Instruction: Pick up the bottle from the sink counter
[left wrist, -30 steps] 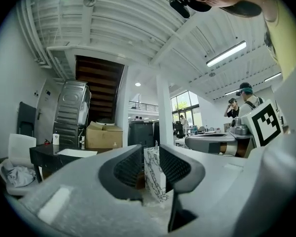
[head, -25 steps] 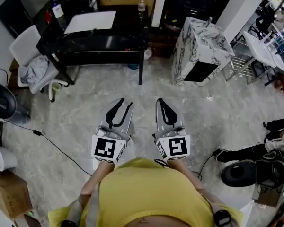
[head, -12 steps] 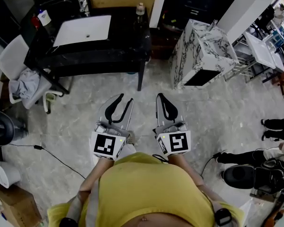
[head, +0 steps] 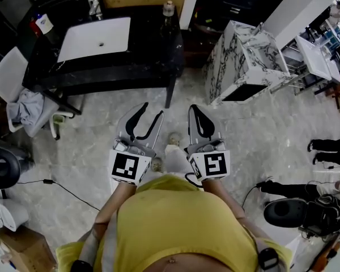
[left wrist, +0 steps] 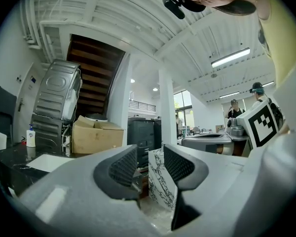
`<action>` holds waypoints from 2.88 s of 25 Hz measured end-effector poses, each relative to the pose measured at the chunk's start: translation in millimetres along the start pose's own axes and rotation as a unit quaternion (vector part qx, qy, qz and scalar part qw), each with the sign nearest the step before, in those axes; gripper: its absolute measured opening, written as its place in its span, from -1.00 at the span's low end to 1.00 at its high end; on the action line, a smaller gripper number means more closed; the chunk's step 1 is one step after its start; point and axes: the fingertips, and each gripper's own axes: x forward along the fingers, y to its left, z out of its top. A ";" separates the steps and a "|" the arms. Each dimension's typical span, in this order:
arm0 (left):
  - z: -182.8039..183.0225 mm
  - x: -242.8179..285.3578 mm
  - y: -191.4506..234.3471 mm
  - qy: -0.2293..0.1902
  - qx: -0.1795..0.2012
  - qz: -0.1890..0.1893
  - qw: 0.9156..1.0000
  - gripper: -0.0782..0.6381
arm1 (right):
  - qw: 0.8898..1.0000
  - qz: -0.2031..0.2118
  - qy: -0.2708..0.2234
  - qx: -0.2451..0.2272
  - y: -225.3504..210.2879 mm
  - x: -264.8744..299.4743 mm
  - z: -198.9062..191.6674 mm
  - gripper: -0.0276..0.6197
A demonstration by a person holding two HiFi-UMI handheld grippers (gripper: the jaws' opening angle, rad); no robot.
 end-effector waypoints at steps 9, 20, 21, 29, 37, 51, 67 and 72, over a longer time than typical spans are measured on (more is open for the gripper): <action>-8.5 60.1 45.5 -0.007 0.001 0.006 1.000 -0.17 | 1.000 0.016 -0.019 -0.010 -25.4 71.8 -7.9 -0.91; -13.1 207.2 118.7 -0.010 -0.005 0.021 1.000 -0.17 | 0.998 0.053 -0.018 -0.011 -104.8 215.3 -24.2 -0.91; -9.2 223.2 125.9 -0.011 -0.005 0.023 1.000 -0.17 | 0.998 0.058 -0.017 -0.011 -114.2 229.5 -24.0 -0.91; -9.9 325.0 167.8 0.017 0.015 0.048 0.999 -0.17 | 0.996 0.090 -0.005 0.026 -174.5 327.5 -34.4 -0.91; -19.0 387.0 211.7 -0.002 0.001 0.076 0.997 -0.17 | 0.993 0.113 0.008 0.020 -205.2 395.0 -53.7 -0.91; -27.8 444.6 254.5 0.006 0.008 0.070 0.998 -0.17 | 0.995 0.095 0.020 0.025 -225.9 446.4 -70.7 -0.91; -76.5 520.2 300.1 0.013 0.003 0.037 0.999 -0.16 | 0.997 0.056 0.043 0.042 -255.7 498.9 -119.2 -0.91; -97.9 541.0 314.0 0.023 -0.001 0.031 0.999 -0.10 | 0.996 0.046 0.056 0.046 -263.4 510.6 -135.5 -0.91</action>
